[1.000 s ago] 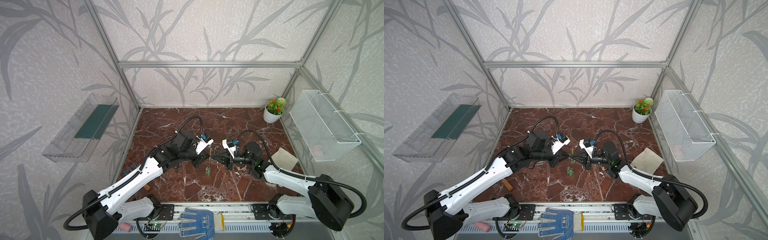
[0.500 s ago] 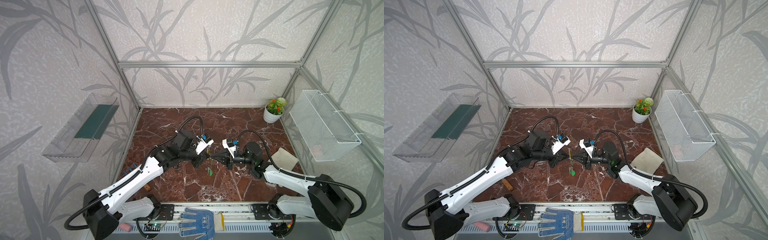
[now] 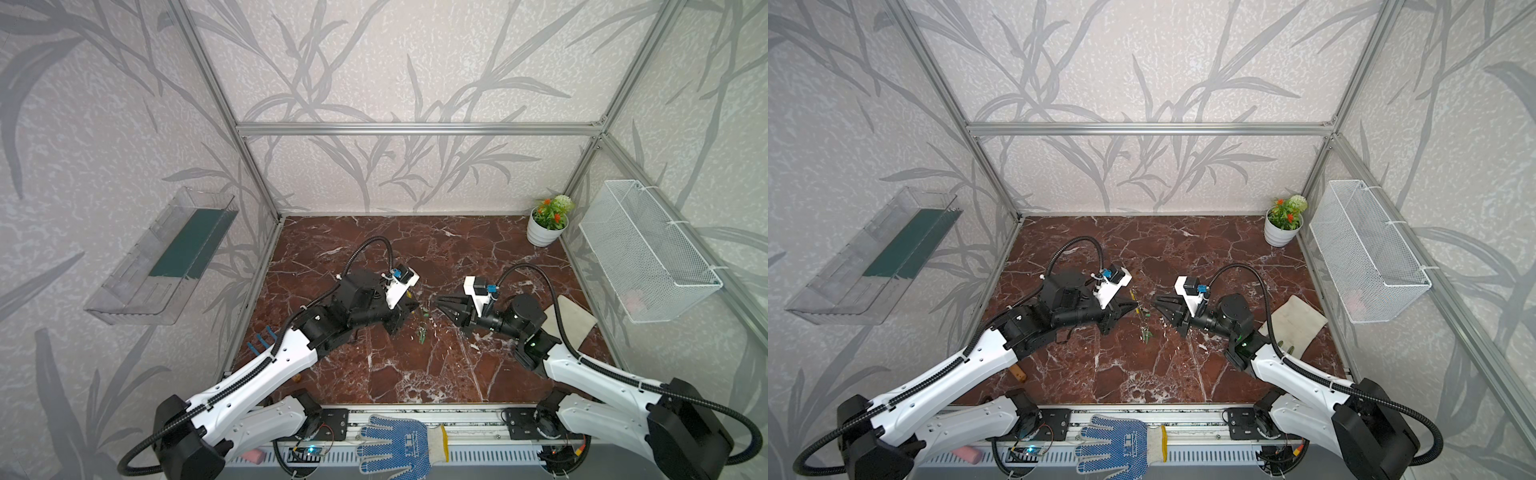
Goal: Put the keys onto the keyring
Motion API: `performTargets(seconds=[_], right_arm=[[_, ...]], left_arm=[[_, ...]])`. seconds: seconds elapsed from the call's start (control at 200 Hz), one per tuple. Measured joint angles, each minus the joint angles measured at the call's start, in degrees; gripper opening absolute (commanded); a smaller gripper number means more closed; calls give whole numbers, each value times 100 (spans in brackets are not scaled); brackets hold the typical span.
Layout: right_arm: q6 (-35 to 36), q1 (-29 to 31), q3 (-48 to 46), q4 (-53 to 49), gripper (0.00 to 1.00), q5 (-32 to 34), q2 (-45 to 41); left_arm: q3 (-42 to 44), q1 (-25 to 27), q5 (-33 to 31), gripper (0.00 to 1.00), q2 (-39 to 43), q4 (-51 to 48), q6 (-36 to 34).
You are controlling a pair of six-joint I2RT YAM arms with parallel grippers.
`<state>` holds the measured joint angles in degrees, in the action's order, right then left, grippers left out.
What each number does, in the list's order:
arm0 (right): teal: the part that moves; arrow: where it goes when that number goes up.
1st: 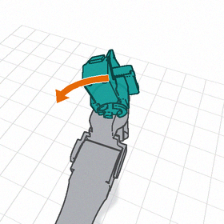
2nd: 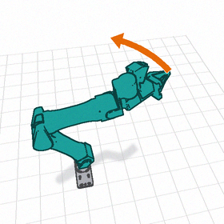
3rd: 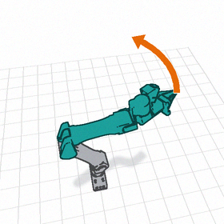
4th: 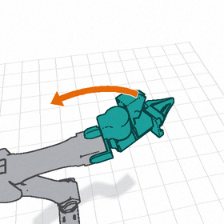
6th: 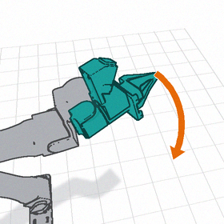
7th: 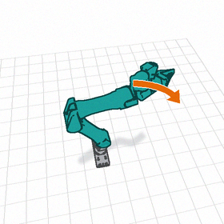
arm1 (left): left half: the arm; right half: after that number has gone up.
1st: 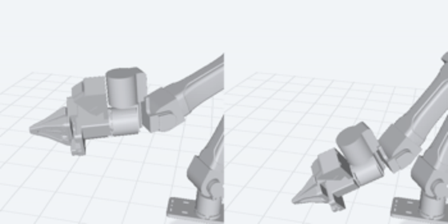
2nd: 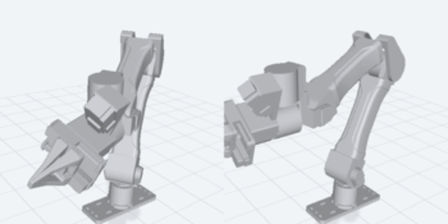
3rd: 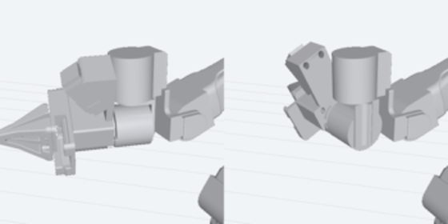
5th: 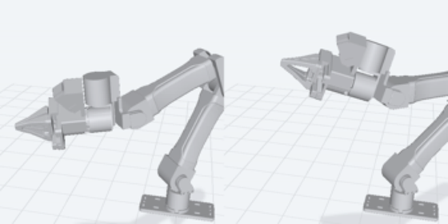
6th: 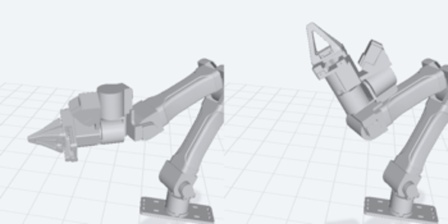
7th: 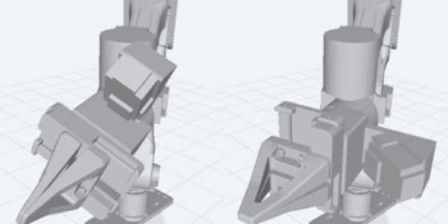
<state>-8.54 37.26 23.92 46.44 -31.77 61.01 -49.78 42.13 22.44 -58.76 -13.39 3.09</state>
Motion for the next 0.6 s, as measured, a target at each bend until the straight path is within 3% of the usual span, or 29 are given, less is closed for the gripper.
performTargets(seconds=[0.265,0.6], right_arm=[[-83,0,0,221,28,-129,199],[-138,0,0,356,32,-240,367]], left_arm=[[424,2,-83,0,280,1117,463],[452,2,20,0,286,1611,734]])
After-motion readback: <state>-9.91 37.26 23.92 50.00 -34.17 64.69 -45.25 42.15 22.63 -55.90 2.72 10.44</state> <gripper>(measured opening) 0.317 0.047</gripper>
